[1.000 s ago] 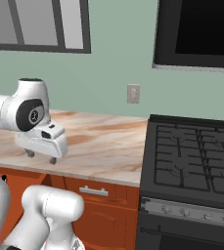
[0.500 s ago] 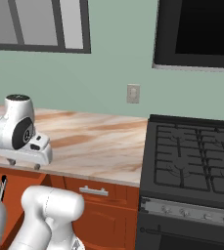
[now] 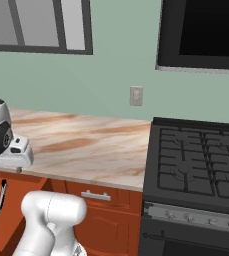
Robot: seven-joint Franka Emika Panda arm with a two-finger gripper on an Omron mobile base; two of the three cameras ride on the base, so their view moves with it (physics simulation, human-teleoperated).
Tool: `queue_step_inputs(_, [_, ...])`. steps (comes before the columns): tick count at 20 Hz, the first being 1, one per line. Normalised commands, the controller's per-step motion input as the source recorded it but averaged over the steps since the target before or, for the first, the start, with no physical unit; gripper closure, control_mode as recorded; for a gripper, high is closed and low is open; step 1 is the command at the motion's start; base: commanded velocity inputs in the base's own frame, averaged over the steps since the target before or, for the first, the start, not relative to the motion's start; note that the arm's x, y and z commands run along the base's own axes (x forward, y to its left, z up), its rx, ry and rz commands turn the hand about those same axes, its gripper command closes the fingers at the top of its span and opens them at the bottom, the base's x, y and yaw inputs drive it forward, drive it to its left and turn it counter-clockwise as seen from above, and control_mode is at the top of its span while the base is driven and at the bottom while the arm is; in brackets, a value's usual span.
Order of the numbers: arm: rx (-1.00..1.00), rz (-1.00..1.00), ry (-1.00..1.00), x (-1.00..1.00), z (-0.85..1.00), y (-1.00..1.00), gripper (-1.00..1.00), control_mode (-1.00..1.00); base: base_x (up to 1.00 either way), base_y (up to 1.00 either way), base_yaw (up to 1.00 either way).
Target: Take the tongs from the drawer on the left and place them on the dining counter next to the tray containing the hot dog.
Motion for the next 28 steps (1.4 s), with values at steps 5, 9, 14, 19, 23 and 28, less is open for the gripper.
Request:
queue_step_inputs(5, [0.00,0.10,-0.08,-0.06,-0.08,0.50,-1.00,-1.00,0.00,0.00,0.00])
queue_step_inputs(9, [0.00,0.11,-0.05,0.00,-0.10,0.58,-1.00,-1.00,0.00,0.00,0.00])
queue_step_inputs(14, [0.00,0.10,-0.03,0.00,-0.19,0.64,-1.00,-1.00,0.00,0.00,0.00])
queue_step_inputs(19, [0.00,0.06,0.00,0.06,-0.32,0.55,-1.00,-1.00,0.00,0.00,0.00])
queue_step_inputs(23, [0.00,0.02,0.00,0.18,-0.39,0.37,-1.00,-1.00,0.00,0.00,0.00])
queue_step_inputs(28, [0.00,0.00,0.02,0.24,-0.24,0.17,-1.00,-1.00,0.00,0.00,0.00])
